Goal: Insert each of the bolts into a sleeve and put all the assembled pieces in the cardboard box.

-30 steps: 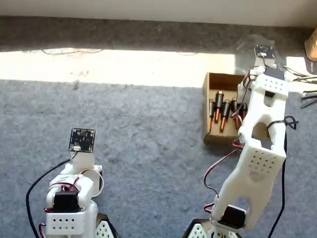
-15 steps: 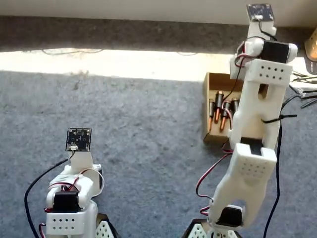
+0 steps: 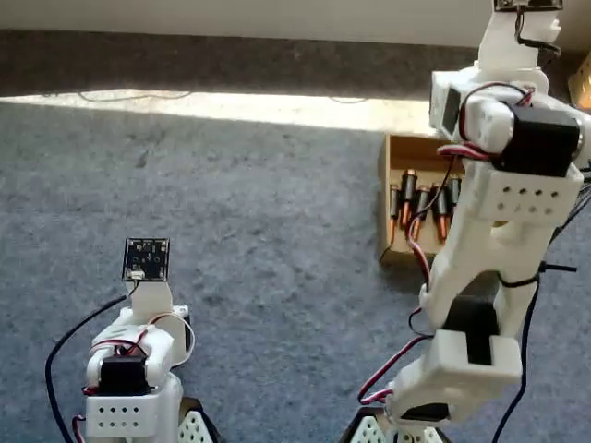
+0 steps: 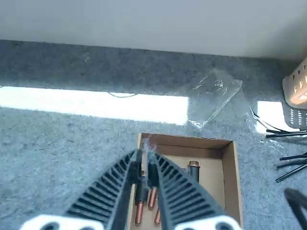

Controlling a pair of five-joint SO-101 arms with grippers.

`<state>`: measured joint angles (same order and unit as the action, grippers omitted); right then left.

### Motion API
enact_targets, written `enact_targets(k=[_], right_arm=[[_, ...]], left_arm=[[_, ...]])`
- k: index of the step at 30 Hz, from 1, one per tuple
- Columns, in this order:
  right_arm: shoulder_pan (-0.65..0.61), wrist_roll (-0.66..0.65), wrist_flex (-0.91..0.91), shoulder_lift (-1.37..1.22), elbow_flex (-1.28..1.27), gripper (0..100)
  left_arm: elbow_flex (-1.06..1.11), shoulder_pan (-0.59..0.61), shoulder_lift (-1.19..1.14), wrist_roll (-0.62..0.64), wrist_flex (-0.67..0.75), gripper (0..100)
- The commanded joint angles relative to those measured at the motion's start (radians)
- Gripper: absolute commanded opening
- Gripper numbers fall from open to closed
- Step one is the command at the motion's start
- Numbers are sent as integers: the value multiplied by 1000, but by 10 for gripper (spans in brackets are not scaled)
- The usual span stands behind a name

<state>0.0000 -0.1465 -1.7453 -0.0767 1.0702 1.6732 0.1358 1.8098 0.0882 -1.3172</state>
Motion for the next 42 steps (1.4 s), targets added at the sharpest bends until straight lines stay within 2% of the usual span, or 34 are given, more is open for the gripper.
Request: enact_targets(k=[1,9,17,31,35,42], right_arm=[[-27,8,-16,177,-79,5],[-64,6,-8,484,-383,5],[-130,6,-7,685,-697,5],[-128,6,-4,1052,-1082,5],[-128,6,62,1221,-1236,5],[-127,6,269,1577,-1646,5]], left_arm=[[22,15,4,5,-8,7],[22,16,4,5,-8,7],[22,16,4,5,-8,7],[22,16,4,5,-8,7],[22,16,4,5,-8,6],[22,16,4,5,-8,6]])
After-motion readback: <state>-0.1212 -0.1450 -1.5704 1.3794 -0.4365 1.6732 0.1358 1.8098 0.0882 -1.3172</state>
